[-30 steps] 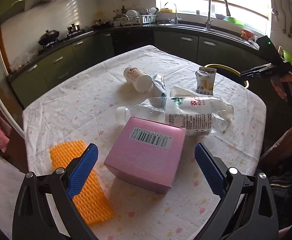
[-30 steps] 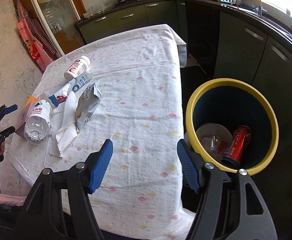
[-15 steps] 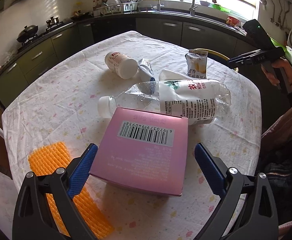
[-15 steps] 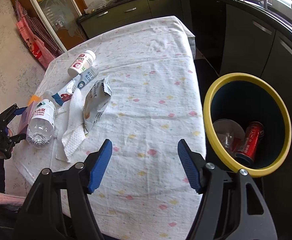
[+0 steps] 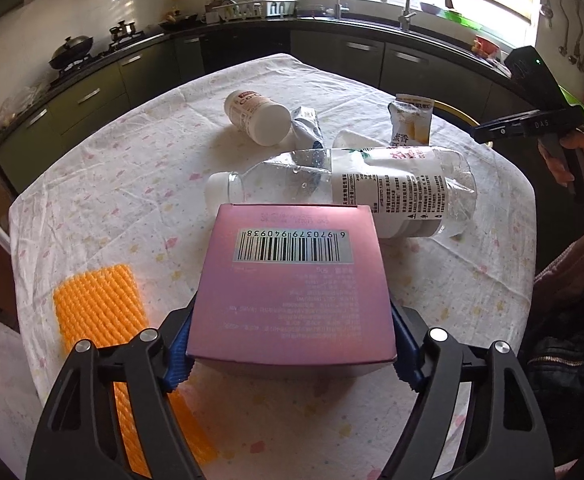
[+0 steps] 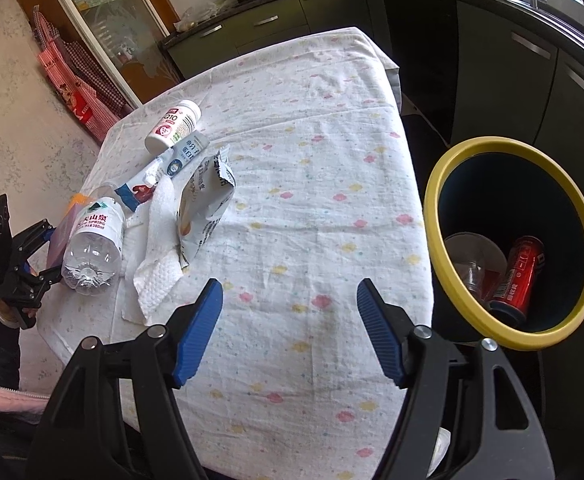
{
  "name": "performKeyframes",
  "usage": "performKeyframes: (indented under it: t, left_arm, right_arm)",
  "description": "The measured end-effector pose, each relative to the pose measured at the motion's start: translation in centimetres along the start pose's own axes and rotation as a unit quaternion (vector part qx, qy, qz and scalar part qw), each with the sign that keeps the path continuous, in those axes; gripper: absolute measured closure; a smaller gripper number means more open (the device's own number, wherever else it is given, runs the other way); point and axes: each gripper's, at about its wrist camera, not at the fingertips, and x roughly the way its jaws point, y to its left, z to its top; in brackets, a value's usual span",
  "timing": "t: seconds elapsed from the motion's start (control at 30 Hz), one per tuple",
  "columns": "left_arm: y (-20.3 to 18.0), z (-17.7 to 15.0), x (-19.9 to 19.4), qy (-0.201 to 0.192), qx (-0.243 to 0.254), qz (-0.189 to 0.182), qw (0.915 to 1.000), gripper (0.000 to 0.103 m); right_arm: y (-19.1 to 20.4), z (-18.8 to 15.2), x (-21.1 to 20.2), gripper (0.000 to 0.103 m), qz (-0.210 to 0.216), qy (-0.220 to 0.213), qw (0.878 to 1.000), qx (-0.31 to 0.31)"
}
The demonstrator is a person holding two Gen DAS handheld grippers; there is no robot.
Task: Collect trash
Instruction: 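Carry the pink box over the bin and open the left gripper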
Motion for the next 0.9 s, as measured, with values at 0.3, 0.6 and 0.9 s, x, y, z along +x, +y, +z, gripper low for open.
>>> performKeyframes:
  t: [0.3, 0.6, 0.9]
  left_arm:
    - [-2.6, -0.5, -4.3, -0.045, -0.035, 0.060, 0.9966, 0.026]
    - [-9.0, 3.0, -8.4, -0.089, -0.013, 0.042, 0.9951, 0.026]
    - [-17.4, 11.5, -4.2, -0.105, 0.012, -0.080, 0.9912, 0.026]
  right_arm:
    - [-0.8, -0.8, -0.2, 0.037, 0.018, -0.006, 1.000, 0.015]
    - [-3.4, -1.5, -3.0, 0.037, 0.002, -0.051, 0.997, 0.049]
    - [-10.5, -4.2, -9.0, 0.035, -0.079, -0.132, 0.980, 0.123]
